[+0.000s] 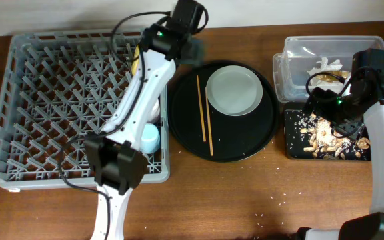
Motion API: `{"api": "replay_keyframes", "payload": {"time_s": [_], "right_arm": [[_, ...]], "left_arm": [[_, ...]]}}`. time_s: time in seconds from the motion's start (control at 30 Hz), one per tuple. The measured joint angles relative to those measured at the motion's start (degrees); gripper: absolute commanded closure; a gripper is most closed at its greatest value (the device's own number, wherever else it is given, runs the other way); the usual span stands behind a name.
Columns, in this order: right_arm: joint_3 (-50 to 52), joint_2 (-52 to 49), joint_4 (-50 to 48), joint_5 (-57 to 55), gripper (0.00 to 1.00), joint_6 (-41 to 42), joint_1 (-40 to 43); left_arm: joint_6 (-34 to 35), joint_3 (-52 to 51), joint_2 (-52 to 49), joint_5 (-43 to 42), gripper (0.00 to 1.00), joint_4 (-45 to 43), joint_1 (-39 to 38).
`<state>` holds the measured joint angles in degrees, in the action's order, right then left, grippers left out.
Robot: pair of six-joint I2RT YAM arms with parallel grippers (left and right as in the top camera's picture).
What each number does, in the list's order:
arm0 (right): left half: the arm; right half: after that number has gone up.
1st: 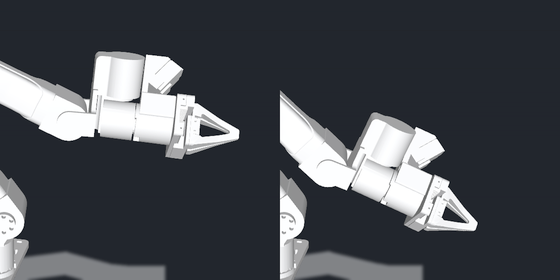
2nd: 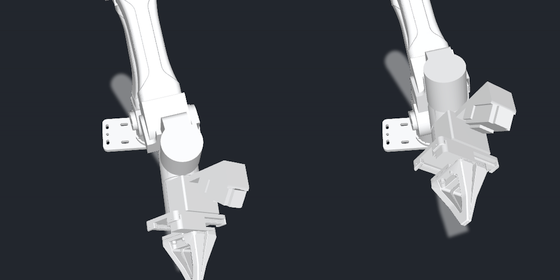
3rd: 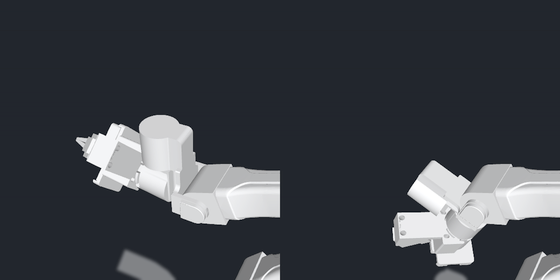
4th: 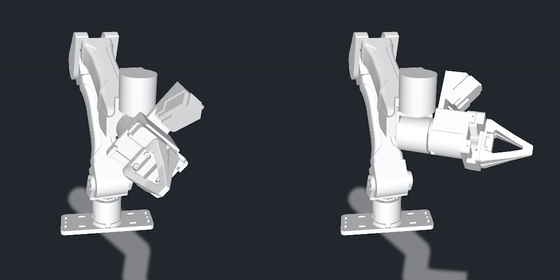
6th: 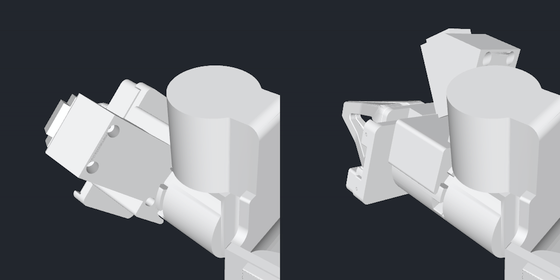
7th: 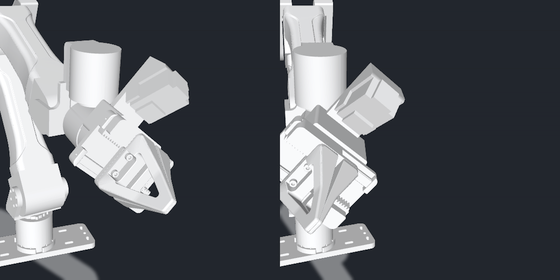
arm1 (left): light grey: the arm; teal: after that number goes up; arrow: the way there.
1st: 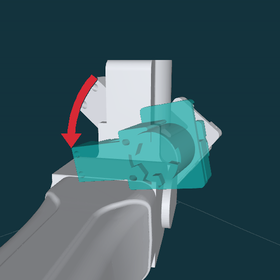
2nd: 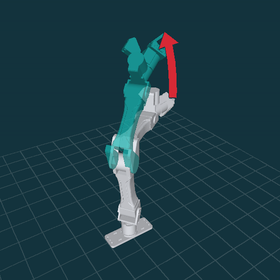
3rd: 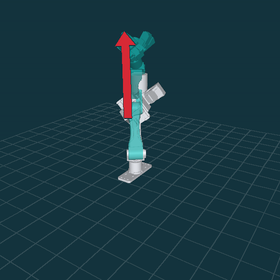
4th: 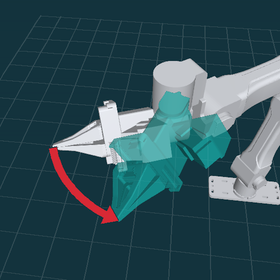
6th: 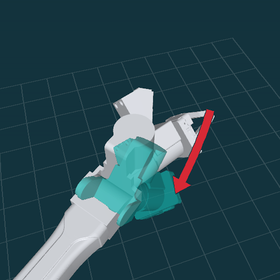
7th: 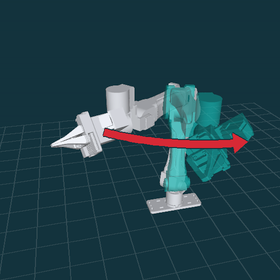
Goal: Sort waste into correct bins and load items into the dishwasher rack
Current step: 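Move the left gripper to the white plate and grasp its edge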
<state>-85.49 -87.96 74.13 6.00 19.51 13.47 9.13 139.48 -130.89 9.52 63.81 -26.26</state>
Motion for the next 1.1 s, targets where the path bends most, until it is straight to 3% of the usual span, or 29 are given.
{"api": "replay_keyframes", "payload": {"time_s": [0.07,0.1,0.2,0.27,0.37,0.87,1.03,1.1], "right_arm": [[0.0,0.0,0.02,0.0,0.02,0.0,0.0],[0.0,0.0,0.0,0.0,0.01,0.02,0.0],[0.0,0.0,0.02,0.0,0.02,0.0,0.0],[0.0,0.0,-0.02,0.0,0.02,0.02,0.0],[0.0,0.0,0.0,0.0,0.02,0.0,0.0],[0.0,0.0,0.0,0.0,0.02,0.02,0.0],[0.0,0.0,0.0,0.0,0.02,-0.02,0.0],[0.0,0.0,0.0,0.0,0.01,0.02,0.0]], "left_arm": [[-0.87,0.02,0.07,-10.95,0.11,-0.35,-0.2],[-0.94,0.02,-0.28,-13.81,0.18,-0.26,-0.42],[0.02,0.02,-3.06,-21.35,0.23,-0.26,-1.42],[1.53,0.02,-5.92,-21.51,0.25,-0.24,-2.14],[3.93,0.02,-10.51,-20.04,0.37,-0.24,-2.91],[10.19,-0.2,-18.93,-13.79,0.56,-0.26,-4.0],[10.64,-0.2,-19.82,-13.84,0.67,-0.7,-4.98],[10.86,-0.2,-19.82,-13.88,0.79,-1.09,-5.25]]}}
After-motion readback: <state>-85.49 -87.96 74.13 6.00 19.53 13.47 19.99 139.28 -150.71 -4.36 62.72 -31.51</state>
